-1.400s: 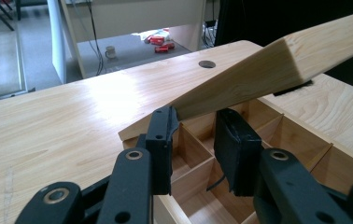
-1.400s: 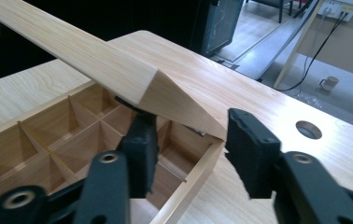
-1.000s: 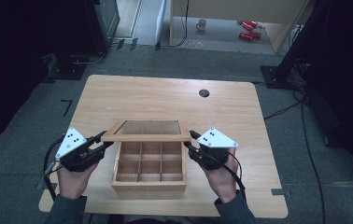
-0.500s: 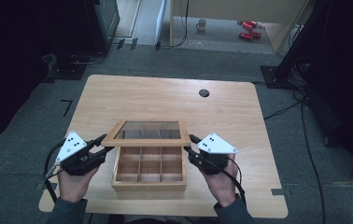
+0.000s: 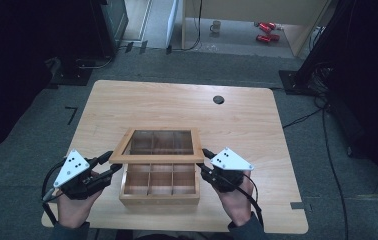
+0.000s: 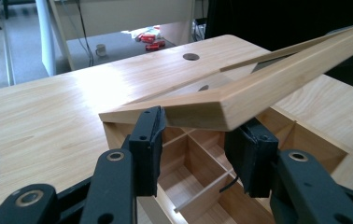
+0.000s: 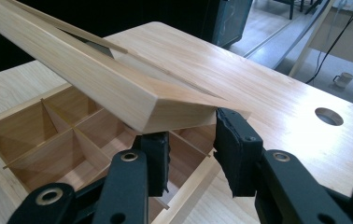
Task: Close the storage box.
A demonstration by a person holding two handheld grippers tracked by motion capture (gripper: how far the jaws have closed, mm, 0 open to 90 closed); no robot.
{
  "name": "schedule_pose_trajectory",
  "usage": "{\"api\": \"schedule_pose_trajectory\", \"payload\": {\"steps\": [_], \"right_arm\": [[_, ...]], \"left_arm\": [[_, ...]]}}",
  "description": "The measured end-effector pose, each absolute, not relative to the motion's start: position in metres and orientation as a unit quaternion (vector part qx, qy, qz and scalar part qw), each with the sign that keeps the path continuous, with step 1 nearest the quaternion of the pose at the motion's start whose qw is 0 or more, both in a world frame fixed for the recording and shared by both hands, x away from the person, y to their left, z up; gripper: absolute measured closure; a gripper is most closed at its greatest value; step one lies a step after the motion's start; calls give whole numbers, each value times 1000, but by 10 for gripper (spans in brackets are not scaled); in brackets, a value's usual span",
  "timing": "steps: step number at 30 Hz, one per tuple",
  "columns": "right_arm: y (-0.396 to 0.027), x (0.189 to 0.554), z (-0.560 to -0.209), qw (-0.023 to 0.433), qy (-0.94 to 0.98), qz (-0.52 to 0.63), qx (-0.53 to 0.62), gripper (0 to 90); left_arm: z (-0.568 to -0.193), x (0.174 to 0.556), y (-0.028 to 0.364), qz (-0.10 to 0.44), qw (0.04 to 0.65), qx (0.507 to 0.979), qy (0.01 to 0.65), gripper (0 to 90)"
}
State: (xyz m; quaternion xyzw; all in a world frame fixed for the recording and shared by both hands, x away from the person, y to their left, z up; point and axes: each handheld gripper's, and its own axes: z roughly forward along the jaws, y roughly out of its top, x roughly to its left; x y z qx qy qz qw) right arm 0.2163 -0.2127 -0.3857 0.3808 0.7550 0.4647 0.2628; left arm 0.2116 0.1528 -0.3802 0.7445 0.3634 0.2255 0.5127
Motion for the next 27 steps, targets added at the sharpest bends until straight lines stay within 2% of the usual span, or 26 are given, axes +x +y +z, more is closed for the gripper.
{"api": "schedule_pose_trajectory", "payload": {"steps": [7,8,10,15,27], "right_arm": [[-211,214,-388,263,758,460,380,635],[-211,212,-388,261,758,460,381,591],[-210,211,-388,260,757,461,384,582],[-205,203,-391,253,760,459,384,491],[-204,194,-390,237,756,464,396,457]], "left_arm": [[-382,206,154,226,508,750,358,586],[-383,206,153,225,507,750,359,583],[-384,205,153,226,505,752,358,583],[-388,203,154,223,506,752,359,582],[-398,198,154,215,512,748,365,580]]}}
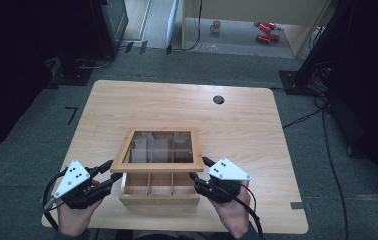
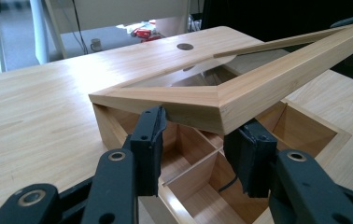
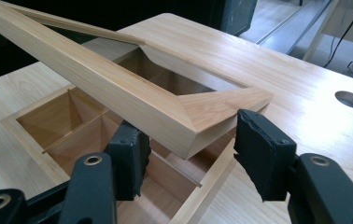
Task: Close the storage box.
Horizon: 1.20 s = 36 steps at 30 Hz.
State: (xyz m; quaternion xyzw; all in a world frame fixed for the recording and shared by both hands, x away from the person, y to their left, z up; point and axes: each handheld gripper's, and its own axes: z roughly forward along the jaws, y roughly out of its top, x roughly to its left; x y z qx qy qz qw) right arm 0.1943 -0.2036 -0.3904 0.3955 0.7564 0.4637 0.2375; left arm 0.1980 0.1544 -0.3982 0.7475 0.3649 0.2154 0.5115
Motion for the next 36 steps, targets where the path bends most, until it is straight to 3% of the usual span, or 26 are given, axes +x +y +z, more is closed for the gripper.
{"api": "schedule_pose_trajectory", "payload": {"steps": [36], "right_arm": [[-201,181,-417,241,771,440,393,460]], "left_arm": [[-425,182,158,186,521,751,360,502]]}}
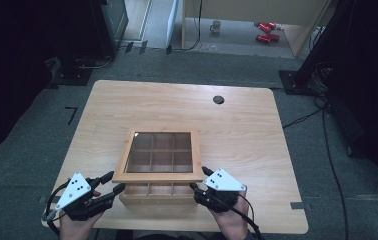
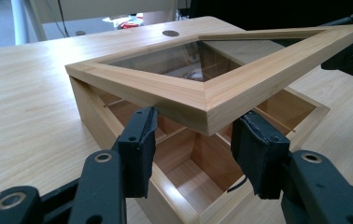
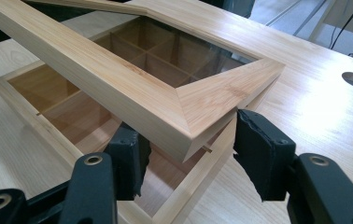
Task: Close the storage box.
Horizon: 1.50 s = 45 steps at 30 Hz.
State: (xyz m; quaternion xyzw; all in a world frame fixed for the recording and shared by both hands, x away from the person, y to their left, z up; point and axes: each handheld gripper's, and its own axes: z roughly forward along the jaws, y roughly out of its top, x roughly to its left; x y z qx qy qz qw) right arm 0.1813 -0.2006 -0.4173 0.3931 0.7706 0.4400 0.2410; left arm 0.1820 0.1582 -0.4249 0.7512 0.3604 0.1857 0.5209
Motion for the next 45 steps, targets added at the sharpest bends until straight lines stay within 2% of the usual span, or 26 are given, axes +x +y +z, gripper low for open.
{"api": "schedule_pose_trajectory", "payload": {"steps": [45], "right_arm": [[-198,175,-440,230,782,426,393,472]], "left_arm": [[-446,178,155,171,501,766,366,505]]}}
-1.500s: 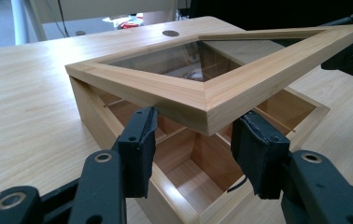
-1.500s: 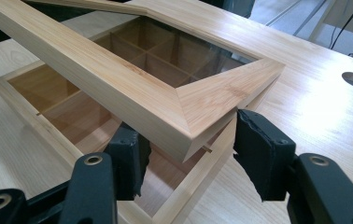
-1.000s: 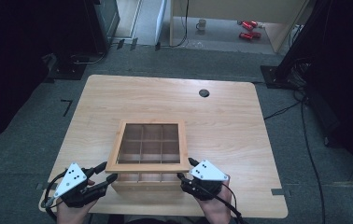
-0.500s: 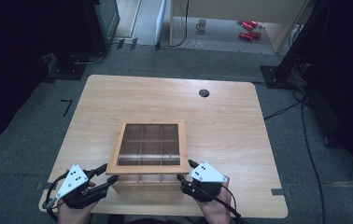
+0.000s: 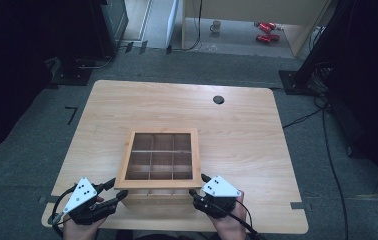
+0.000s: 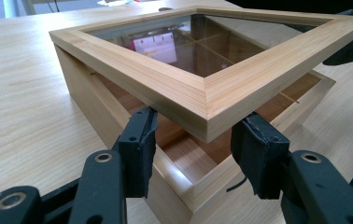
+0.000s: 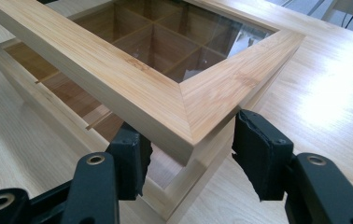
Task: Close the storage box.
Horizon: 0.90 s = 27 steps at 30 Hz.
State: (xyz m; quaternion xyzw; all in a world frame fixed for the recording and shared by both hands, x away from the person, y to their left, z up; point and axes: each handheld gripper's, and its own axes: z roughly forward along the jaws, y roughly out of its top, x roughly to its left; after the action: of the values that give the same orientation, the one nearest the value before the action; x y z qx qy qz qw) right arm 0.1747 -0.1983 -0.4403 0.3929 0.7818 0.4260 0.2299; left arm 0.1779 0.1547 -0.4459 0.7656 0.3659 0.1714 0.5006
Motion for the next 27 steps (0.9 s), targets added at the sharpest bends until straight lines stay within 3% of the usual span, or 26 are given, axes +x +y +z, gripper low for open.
{"api": "schedule_pose_trajectory", "payload": {"steps": [27], "right_arm": [[-197,168,-458,223,787,412,402,463]], "left_arm": [[-463,172,154,164,485,771,379,498]]}}
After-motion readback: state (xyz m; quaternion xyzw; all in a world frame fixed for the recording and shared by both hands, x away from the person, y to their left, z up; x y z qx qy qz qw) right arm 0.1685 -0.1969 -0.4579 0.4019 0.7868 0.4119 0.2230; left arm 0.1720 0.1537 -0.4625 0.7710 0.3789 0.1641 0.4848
